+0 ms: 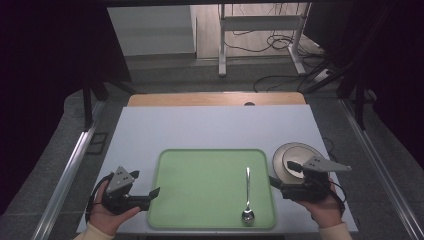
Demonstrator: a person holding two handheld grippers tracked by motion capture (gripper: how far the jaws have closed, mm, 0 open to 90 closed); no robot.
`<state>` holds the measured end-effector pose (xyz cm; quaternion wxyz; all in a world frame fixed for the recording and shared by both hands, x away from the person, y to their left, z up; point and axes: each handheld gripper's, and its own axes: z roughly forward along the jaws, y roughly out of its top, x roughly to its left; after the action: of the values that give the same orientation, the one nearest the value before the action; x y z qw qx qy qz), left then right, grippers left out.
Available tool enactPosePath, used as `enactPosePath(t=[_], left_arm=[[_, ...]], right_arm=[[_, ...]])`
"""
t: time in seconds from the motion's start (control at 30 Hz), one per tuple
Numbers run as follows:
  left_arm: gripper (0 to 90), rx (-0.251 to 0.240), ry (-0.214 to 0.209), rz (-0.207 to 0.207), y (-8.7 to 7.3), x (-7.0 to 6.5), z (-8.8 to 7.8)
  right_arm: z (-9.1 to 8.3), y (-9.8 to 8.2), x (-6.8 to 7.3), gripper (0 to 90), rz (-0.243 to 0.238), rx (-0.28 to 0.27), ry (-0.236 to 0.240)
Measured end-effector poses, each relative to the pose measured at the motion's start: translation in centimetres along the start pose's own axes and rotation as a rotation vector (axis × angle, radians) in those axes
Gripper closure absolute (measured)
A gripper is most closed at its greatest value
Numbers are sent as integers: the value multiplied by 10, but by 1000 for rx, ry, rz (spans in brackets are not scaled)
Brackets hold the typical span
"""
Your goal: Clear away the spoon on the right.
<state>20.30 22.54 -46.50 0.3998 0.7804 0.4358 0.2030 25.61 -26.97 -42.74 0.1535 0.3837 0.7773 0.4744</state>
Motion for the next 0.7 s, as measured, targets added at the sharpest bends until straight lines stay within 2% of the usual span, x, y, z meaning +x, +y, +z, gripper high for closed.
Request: enactPosePath(t=[0.27,0.53,0.7], left_arm=[[123,2,4,-4,0,1,1],[124,2,3,-5,0,1,1],[123,1,0,-4,0,1,1]], right_arm=[[-22,-19,-11,145,39,-21,-23],[-27,-20,-13,147,45,-56,-5],[-26,-20,-14,147,45,-56,-2]])
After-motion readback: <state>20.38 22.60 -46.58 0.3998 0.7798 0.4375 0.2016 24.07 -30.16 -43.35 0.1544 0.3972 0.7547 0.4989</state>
